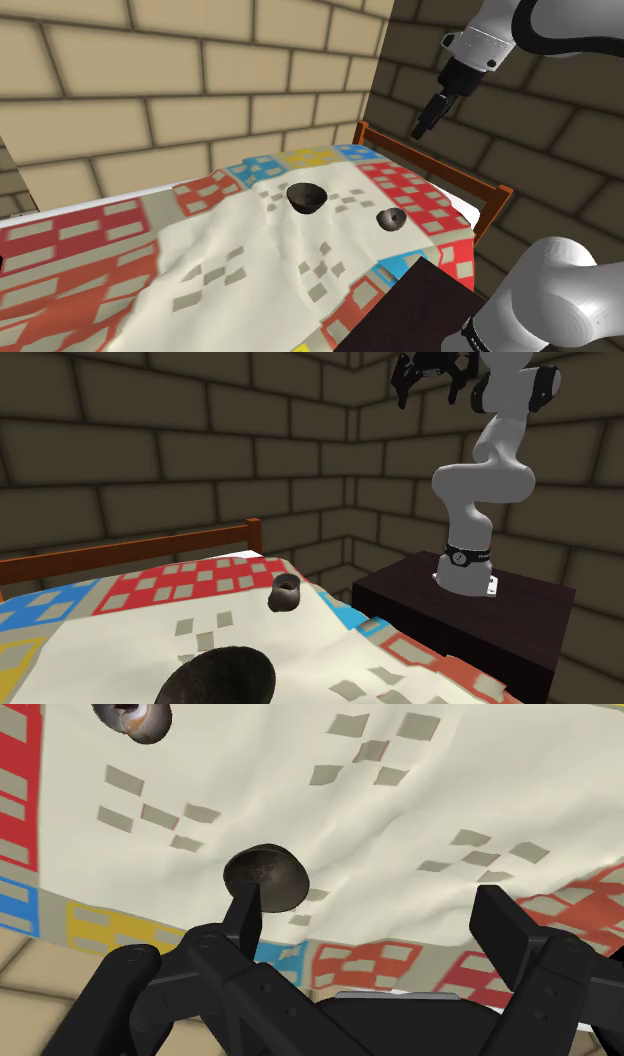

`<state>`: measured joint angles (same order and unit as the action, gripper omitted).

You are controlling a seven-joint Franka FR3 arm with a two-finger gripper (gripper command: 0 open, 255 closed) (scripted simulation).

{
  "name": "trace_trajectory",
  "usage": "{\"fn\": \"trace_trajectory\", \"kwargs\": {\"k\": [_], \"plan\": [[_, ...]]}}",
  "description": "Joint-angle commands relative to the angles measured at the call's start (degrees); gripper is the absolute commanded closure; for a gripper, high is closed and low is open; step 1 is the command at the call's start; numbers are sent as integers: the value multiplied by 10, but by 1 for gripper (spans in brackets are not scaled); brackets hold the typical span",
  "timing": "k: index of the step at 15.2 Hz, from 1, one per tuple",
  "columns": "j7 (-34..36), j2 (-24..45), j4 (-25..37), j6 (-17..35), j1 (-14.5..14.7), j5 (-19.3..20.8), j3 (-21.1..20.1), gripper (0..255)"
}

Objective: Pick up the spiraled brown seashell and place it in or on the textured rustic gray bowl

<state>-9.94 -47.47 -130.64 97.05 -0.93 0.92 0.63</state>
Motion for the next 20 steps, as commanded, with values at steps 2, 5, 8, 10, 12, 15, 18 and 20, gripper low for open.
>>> {"fn": "trace_trajectory", "kwargs": {"k": [2, 5, 8, 10, 12, 15, 18, 20], "plan": [[-6, 0, -15, 15, -3, 5, 7, 0], [-25, 4, -57, 59, -12, 20, 28, 0], [-44, 15, -94, 106, -23, 36, 50, 0], [-56, 26, -116, 138, -31, 47, 66, 0], [-68, 40, -135, 172, -38, 58, 81, 0], [-87, 69, -158, 223, -50, 73, 106, 0], [-106, 105, -175, 277, -60, 87, 132, 0], [-119, 133, -183, 313, -66, 95, 150, 0]]}}
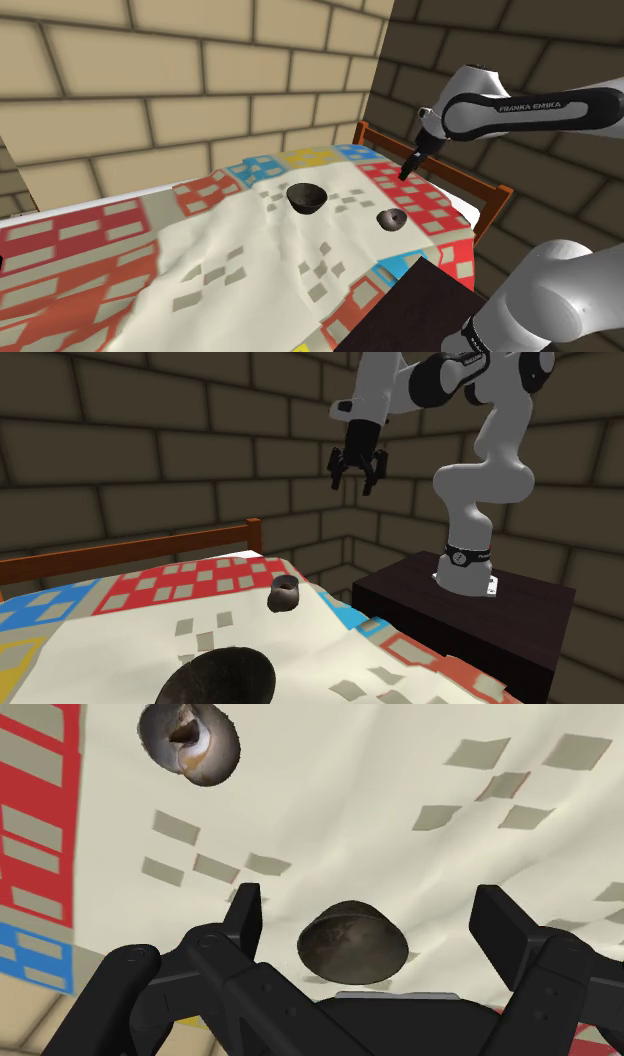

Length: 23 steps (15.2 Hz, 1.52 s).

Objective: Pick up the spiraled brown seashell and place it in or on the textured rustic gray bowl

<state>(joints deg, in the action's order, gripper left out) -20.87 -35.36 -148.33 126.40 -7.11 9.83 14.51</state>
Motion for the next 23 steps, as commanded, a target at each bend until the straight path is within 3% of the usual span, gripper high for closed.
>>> {"fn": "trace_trajectory", "kwargs": {"k": [1, 7, 12, 15, 18, 23], "plan": [[-16, 28, -8, 38, -7, 9, 20, 0], [-63, 137, -8, 149, -15, 13, 78, 0], [-124, 245, 14, 235, -5, -24, 130, 0], [-183, 317, 35, 281, 6, -80, 159, 0], [-265, 394, 65, 316, 4, -172, 168, 0], [-395, 516, 133, 351, -64, -317, 116, 0]]}}
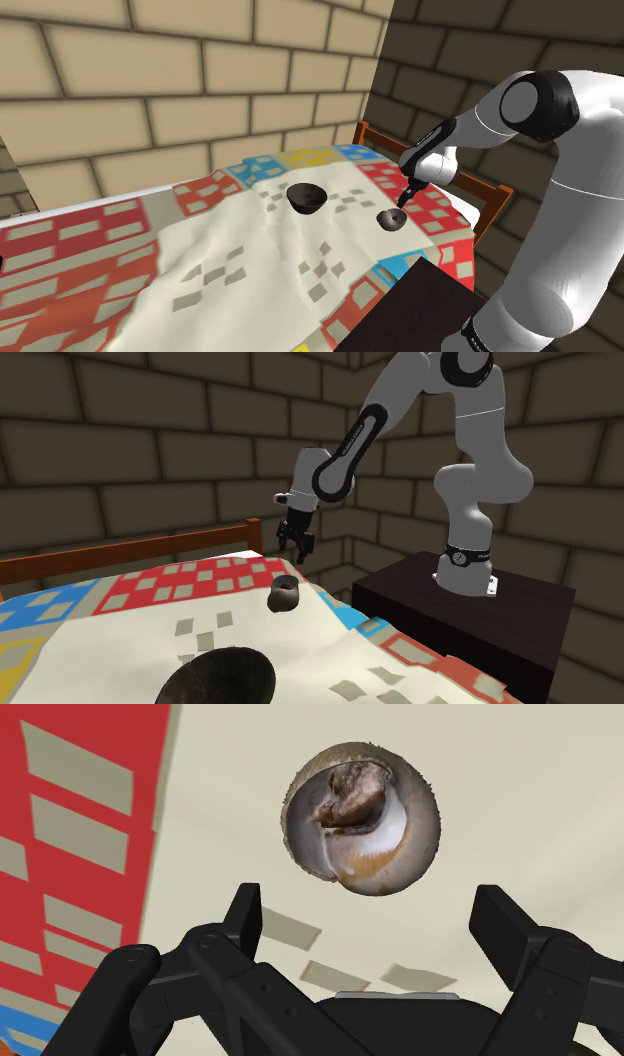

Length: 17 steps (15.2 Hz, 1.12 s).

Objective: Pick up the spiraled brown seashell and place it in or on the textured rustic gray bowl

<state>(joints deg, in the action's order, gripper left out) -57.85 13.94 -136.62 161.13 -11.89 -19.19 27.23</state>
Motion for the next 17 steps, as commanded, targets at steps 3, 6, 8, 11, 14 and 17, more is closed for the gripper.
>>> {"fn": "trace_trajectory", "kwargs": {"k": [3, 6, 8, 11, 14, 17], "plan": [[-72, 85, 62, 17, -66, -74, -48, 0], [-87, 109, 74, 30, -84, -93, -69, 0], [-97, 126, 82, 39, -95, -105, -83, 0], [-108, 147, 94, 49, -109, -119, -99, 0], [-108, 147, 94, 49, -109, -119, -99, 0], [-108, 147, 94, 49, -109, -119, -99, 0]]}}
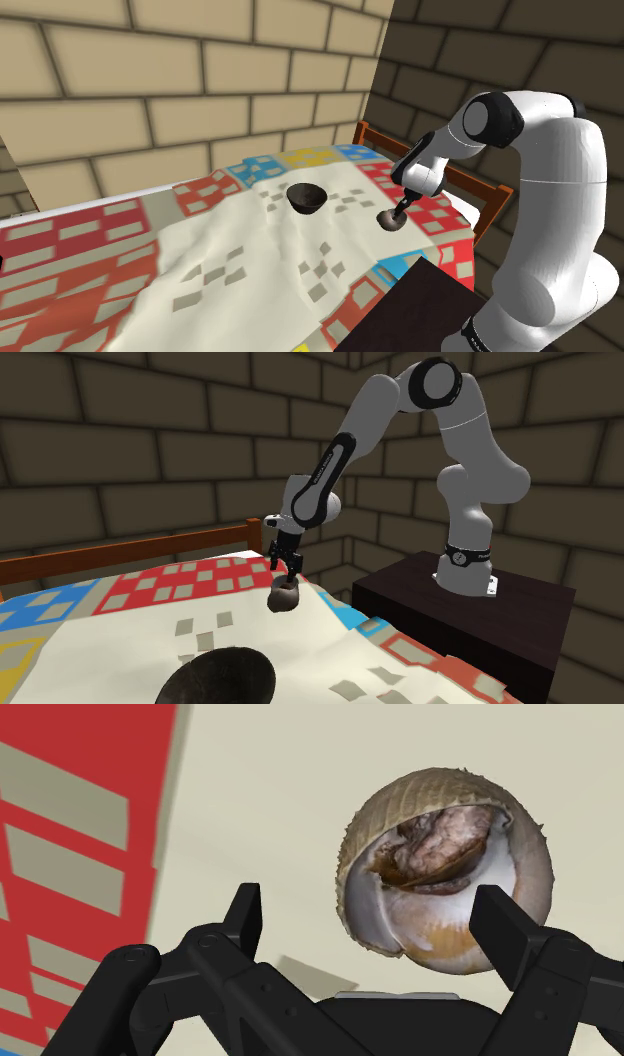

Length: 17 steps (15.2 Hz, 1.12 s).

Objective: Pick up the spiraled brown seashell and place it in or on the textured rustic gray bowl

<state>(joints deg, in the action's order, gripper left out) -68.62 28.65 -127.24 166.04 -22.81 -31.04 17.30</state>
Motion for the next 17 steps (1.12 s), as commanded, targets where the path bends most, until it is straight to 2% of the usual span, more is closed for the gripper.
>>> {"fn": "trace_trajectory", "kwargs": {"k": [1, 2, 11, 17], "plan": [[0, 0, 0, 0, 0, 0, 0, 0], [0, 0, 0, 0, 0, 0, 0, 255], [0, 0, 0, 0, 0, 0, 0, 255], [30, -42, -12, -33, 33, 36, 41, 255]]}}
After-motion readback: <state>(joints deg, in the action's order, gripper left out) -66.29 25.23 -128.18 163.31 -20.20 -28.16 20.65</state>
